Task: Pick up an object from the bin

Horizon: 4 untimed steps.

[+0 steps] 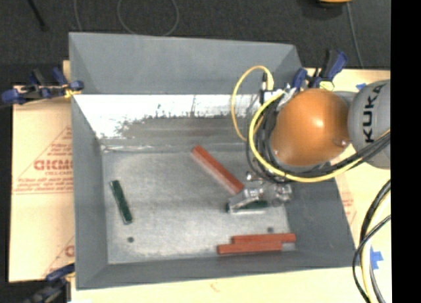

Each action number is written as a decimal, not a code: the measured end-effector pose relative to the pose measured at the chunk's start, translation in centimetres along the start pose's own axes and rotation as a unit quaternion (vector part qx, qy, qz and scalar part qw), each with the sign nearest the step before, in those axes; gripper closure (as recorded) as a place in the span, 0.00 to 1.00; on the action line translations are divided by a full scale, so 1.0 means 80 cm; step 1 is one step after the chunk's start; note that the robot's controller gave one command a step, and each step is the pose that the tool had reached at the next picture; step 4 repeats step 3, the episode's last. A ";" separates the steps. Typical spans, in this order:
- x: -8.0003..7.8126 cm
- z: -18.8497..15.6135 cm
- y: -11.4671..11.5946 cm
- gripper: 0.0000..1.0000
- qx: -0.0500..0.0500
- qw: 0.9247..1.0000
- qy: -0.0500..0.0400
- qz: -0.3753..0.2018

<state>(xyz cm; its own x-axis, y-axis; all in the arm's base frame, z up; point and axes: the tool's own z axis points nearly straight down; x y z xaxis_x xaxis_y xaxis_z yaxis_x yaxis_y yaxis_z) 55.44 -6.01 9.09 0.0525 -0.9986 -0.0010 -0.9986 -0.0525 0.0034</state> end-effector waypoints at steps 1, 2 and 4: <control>-0.023 0.024 -0.114 0.00 0.003 0.985 0.000 -0.173; -0.024 0.023 -0.113 1.00 0.002 0.985 -0.001 -0.172; -0.056 -0.207 -0.102 1.00 0.006 0.974 0.002 -0.227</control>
Offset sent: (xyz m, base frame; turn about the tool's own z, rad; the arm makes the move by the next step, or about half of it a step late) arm 0.0887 0.0240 -0.0209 -0.3528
